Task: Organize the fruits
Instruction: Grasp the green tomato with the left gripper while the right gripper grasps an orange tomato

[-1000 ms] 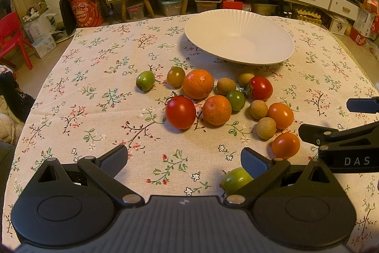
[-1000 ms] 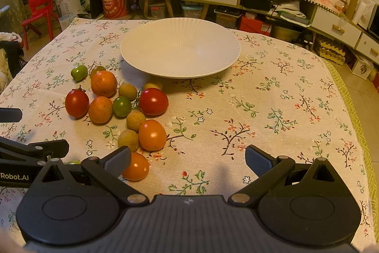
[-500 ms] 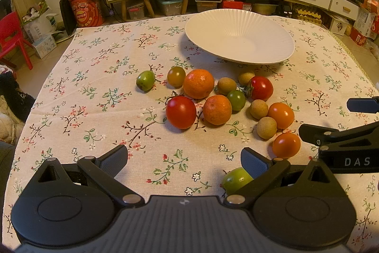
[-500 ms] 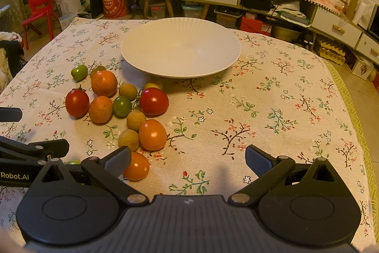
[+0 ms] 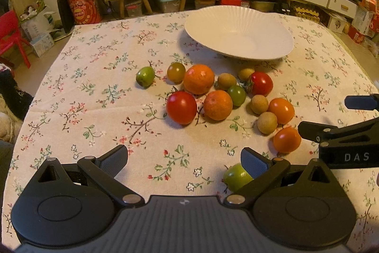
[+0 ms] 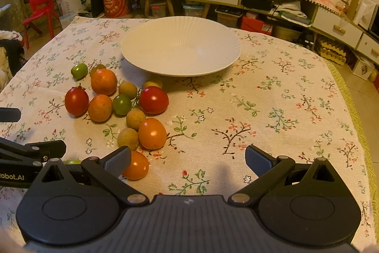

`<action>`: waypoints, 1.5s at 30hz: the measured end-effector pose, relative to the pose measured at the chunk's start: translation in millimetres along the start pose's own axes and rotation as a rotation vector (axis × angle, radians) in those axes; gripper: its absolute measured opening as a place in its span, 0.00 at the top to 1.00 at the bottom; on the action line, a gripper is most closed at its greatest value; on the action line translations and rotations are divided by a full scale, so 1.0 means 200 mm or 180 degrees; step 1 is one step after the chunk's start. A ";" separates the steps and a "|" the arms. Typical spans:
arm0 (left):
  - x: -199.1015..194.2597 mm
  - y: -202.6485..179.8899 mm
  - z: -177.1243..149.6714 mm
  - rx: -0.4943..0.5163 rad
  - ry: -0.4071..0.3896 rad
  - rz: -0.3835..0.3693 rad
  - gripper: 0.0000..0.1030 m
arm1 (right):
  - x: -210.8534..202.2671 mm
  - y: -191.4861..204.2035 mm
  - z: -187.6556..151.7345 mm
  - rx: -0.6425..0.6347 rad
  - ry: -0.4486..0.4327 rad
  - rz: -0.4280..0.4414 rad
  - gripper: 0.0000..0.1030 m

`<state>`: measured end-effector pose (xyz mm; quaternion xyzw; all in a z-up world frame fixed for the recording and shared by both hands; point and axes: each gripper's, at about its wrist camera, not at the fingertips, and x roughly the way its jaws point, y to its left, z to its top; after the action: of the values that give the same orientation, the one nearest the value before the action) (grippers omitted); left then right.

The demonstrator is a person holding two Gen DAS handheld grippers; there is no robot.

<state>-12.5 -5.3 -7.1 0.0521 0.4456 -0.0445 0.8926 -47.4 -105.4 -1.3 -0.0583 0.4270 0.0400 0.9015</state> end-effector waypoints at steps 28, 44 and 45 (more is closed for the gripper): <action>0.05 -0.01 -0.11 0.0008 0.0168 -0.0902 0.37 | 0.09 0.05 -0.06 -0.0121 0.0242 0.0554 0.29; 0.07 -0.03 -0.14 0.0081 -0.0004 -0.1046 0.73 | 0.08 0.12 -0.07 -0.0449 0.0075 0.0573 0.72; 0.07 -0.03 -0.14 0.0086 -0.0011 -0.1049 0.74 | 0.08 0.12 -0.07 -0.0442 0.0069 0.0577 0.72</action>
<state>-26.7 -7.7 -34.8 -0.0097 0.4459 -0.1963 0.8732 -51.2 -84.2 -23.8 -0.0822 0.4364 0.1503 0.8833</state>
